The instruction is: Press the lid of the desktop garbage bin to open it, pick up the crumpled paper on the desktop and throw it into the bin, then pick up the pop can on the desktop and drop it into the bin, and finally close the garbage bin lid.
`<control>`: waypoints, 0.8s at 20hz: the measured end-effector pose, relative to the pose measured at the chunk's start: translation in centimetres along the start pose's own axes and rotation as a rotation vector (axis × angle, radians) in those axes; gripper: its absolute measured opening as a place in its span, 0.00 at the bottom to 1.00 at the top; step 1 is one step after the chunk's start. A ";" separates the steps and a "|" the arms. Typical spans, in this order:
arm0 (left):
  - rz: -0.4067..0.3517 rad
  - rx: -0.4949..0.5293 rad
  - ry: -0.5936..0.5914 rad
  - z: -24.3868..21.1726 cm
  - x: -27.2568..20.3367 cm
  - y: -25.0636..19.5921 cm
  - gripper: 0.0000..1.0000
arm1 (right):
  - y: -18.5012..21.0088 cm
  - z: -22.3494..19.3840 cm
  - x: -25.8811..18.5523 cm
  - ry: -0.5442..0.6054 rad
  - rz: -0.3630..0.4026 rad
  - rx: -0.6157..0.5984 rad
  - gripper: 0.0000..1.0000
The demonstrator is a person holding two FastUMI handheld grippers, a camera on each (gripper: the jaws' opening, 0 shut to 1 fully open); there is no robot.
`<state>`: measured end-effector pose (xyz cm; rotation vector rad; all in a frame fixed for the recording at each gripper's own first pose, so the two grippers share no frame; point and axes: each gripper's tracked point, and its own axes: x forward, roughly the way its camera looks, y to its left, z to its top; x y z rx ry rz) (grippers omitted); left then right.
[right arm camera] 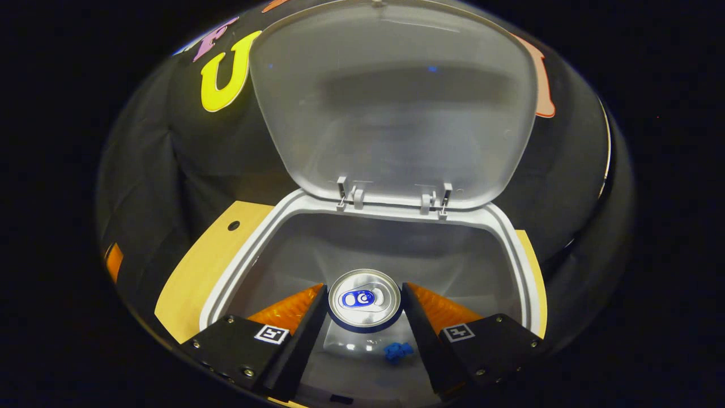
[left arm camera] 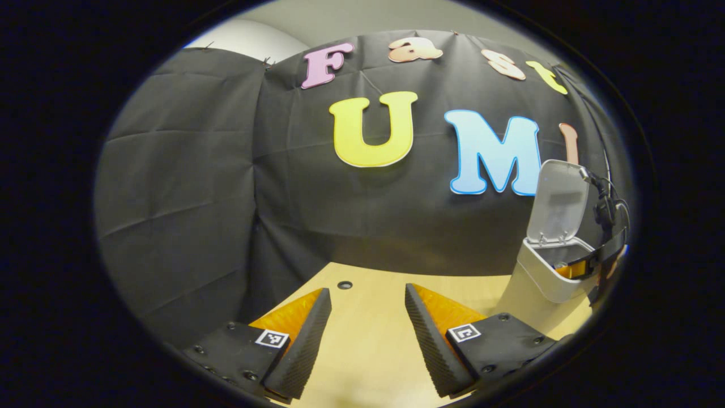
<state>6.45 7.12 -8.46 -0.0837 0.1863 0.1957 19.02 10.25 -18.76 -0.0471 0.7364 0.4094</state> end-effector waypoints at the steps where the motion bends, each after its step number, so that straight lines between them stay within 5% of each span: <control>1: 0.000 0.000 0.000 0.1 0.0 0.0 0.93 | 0.1 -0.3 0.2 0.021 0.000 0.009 0.83; 16: 0.021 -0.016 0.001 -1.1 -0.6 1.0 0.87 | -0.6 -1.1 0.8 0.054 -0.069 0.092 0.85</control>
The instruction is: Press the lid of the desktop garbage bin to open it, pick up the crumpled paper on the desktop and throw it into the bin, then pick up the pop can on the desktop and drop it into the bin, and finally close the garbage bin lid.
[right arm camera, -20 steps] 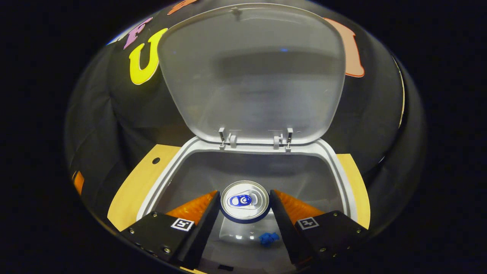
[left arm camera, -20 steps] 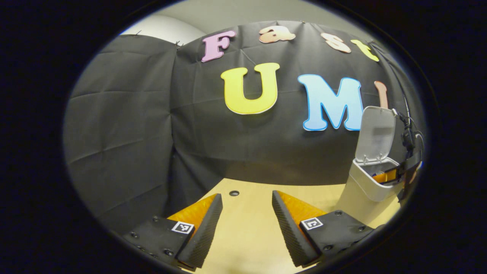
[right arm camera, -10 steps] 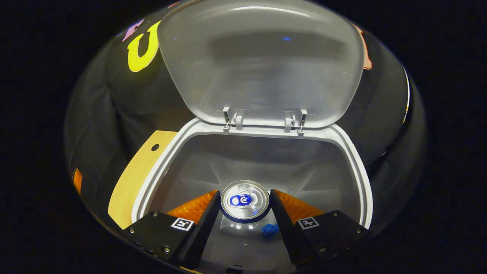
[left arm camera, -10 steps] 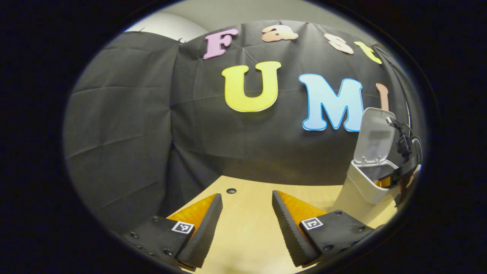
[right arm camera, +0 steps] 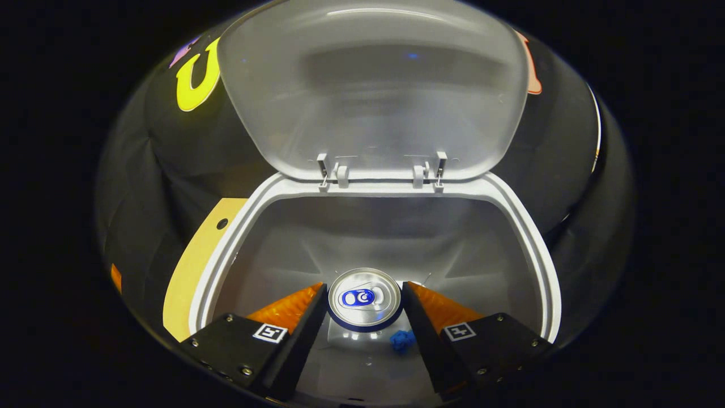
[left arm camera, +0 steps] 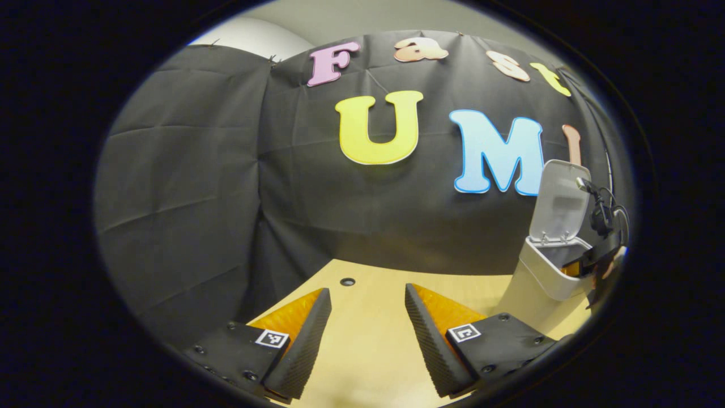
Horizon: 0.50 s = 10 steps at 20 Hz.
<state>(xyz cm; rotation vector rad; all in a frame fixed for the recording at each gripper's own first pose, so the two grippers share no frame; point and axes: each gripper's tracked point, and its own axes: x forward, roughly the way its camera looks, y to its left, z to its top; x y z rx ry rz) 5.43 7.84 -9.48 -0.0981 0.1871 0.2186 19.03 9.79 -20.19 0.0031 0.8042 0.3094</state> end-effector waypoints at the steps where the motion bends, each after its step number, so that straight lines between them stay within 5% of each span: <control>1: 0.001 -0.001 0.001 0.0 -0.1 0.1 0.87 | -0.1 0.1 0.1 -0.008 -0.005 -0.001 0.85; 4: 0.006 -0.006 0.002 -0.1 -0.2 0.5 0.94 | -0.1 0.1 0.0 -0.012 -0.007 0.000 0.84; 10: 0.013 -0.010 0.000 -0.2 -0.4 0.7 0.94 | -0.1 0.2 0.0 -0.021 -0.009 0.000 0.85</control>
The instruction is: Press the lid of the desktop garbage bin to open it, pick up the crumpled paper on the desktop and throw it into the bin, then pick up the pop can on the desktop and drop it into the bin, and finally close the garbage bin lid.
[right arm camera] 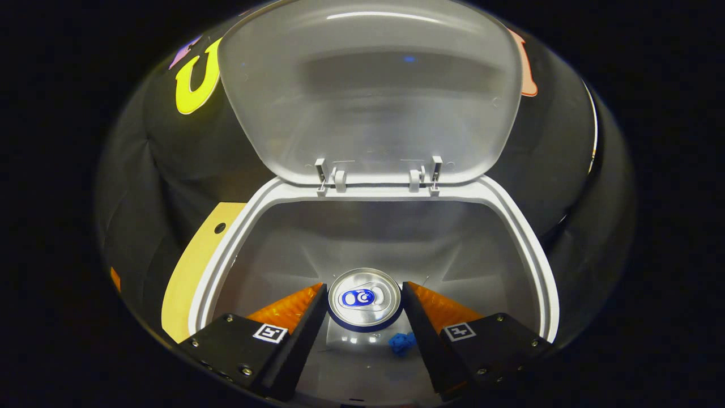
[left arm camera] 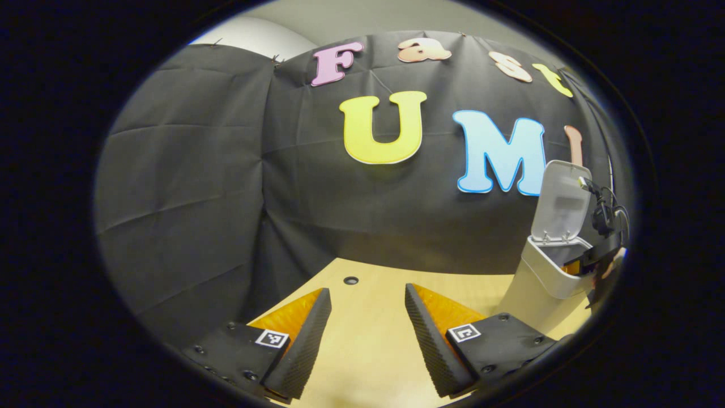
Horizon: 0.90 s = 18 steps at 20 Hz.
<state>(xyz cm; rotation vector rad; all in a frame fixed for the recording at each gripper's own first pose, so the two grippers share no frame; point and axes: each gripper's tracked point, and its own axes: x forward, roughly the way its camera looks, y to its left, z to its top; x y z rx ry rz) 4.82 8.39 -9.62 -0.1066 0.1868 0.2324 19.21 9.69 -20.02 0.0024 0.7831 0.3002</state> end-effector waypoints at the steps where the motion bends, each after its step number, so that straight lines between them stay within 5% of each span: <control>1: 0.002 0.000 -0.001 0.0 0.0 0.0 0.87 | 0.0 0.0 0.0 -0.002 -0.002 -0.001 0.84; 3: 0.005 -0.002 -0.002 0.0 -0.2 0.1 0.80 | 0.0 0.0 0.0 -0.002 -0.003 0.000 0.84; 5: 0.008 -0.006 -0.001 0.1 -0.2 0.2 0.94 | 0.0 0.1 0.0 -0.006 -0.006 -0.001 0.84; 6: 0.009 -0.007 -0.001 0.0 -0.2 0.3 0.87 | 0.0 0.1 0.0 -0.008 -0.007 -0.002 0.84; 9: 0.013 -0.008 0.002 -0.3 -0.2 0.4 0.87 | 0.1 0.2 -0.1 -0.015 -0.010 -0.003 0.84; 10: 0.014 -0.009 0.003 -0.3 -0.2 0.5 0.94 | 0.2 0.2 -0.1 -0.018 -0.010 -0.003 0.85; 11: 0.015 -0.010 0.003 -0.4 -0.2 0.4 0.87 | 0.2 0.3 -0.2 -0.020 -0.011 -0.003 0.84; 18: 0.016 -0.013 0.002 -0.4 0.1 0.5 0.87 | 0.1 0.4 -0.5 -0.025 -0.024 -0.001 0.87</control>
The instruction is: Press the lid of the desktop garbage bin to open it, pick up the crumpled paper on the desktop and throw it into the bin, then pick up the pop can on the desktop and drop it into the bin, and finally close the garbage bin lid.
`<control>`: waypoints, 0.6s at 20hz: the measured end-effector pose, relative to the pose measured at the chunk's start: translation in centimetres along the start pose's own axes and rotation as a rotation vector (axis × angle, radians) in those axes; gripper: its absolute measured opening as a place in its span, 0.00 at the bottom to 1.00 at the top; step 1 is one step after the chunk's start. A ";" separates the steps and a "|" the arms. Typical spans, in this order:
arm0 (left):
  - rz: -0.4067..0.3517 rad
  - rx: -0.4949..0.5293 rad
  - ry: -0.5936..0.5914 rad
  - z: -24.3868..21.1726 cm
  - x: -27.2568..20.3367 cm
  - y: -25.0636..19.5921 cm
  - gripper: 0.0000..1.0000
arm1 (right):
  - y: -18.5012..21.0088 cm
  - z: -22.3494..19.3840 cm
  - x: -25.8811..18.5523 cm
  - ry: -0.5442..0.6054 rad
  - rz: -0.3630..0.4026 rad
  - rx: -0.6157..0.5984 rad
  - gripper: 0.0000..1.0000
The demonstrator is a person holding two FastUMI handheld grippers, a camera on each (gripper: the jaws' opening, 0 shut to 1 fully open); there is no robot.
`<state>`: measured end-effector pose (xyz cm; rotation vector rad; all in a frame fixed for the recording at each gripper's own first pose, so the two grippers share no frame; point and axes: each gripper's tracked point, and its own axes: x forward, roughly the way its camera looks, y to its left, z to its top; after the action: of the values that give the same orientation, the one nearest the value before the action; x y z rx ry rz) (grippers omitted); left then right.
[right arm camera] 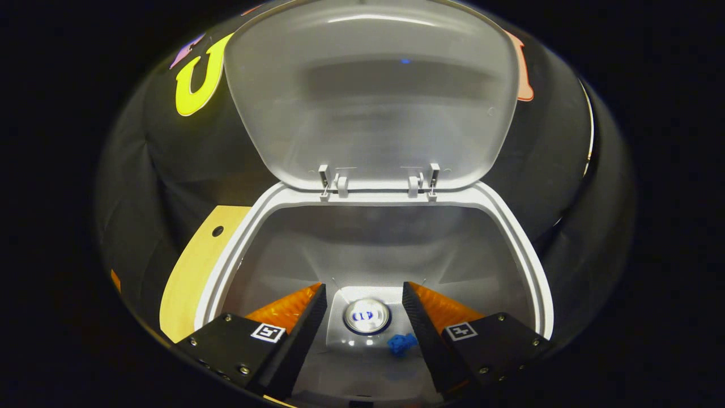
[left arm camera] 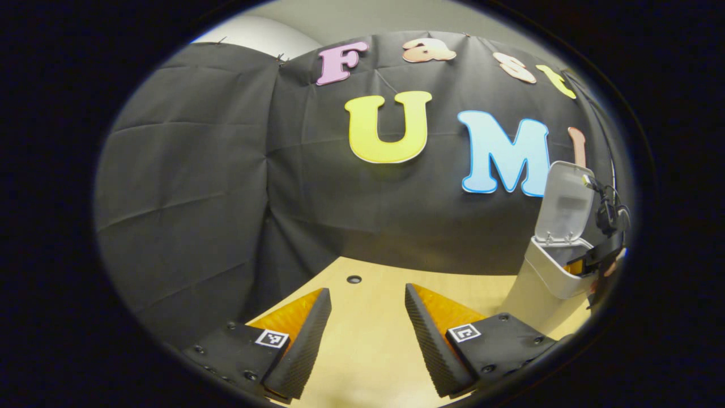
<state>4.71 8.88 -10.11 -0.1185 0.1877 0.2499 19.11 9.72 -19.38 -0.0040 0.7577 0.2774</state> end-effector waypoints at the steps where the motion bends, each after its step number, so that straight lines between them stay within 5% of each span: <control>1: -0.001 -0.002 0.000 0.0 0.0 0.0 0.87 | 0.1 0.0 -0.1 -0.002 0.003 0.001 0.88; 6: -0.005 -0.008 -0.002 0.0 0.1 -0.1 0.87 | 0.1 0.0 -0.1 0.000 0.003 0.001 0.90; 7: -0.004 -0.009 -0.001 0.0 0.1 -0.1 0.94 | 0.1 0.1 -0.1 0.001 0.004 0.001 0.89; 8: -0.004 -0.011 0.000 -0.1 0.1 0.0 0.87 | 0.1 0.0 -0.1 0.000 0.006 0.001 0.89; 12: -0.001 -0.014 0.001 -0.2 0.0 0.2 0.87 | 0.8 0.4 -0.8 -0.019 0.040 0.001 0.90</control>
<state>4.64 9.02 -10.35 -0.1331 0.1868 0.2501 18.61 10.33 -18.49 0.0144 0.7393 0.3145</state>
